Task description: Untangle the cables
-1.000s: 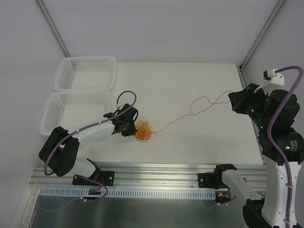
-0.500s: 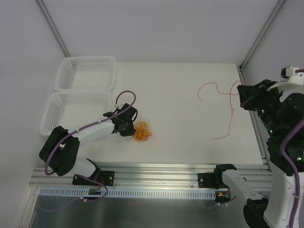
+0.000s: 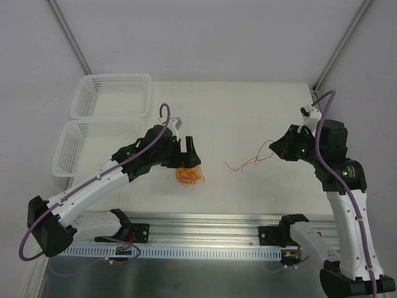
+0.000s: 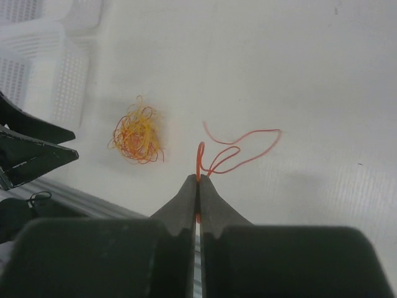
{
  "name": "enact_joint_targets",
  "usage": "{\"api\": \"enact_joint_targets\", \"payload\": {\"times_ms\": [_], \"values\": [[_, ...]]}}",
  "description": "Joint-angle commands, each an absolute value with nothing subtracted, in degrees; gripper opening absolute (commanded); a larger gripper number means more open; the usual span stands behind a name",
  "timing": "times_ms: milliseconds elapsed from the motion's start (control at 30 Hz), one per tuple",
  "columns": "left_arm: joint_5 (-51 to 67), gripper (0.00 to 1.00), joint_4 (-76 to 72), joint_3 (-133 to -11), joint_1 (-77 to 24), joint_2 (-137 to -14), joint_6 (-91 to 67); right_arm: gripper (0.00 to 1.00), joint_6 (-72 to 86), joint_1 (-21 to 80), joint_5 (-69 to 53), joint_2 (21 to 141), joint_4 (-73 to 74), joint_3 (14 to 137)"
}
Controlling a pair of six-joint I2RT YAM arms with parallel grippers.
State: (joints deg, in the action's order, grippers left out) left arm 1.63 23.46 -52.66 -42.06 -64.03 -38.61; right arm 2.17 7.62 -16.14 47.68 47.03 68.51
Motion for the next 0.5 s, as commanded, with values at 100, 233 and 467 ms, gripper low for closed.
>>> {"api": "enact_joint_targets", "payload": {"times_ms": [100, 233, 467], "values": [[5.98, 0.93, 23.64, -65.38, -49.65, -65.3, -25.85, 0.01, -1.58, 11.33, -27.15, 48.07, 44.82, 70.22], [5.1, 0.95, 21.72, -71.27, -54.48, -69.25, -19.88, 0.01, -1.76, 12.13, -31.63, 48.25, 44.39, 71.45], [5.27, 0.98, 11.0, -73.66, -61.61, -75.84, -6.36, 0.01, -0.35, 14.23, -38.22, 48.17, 42.37, 72.6]]}}
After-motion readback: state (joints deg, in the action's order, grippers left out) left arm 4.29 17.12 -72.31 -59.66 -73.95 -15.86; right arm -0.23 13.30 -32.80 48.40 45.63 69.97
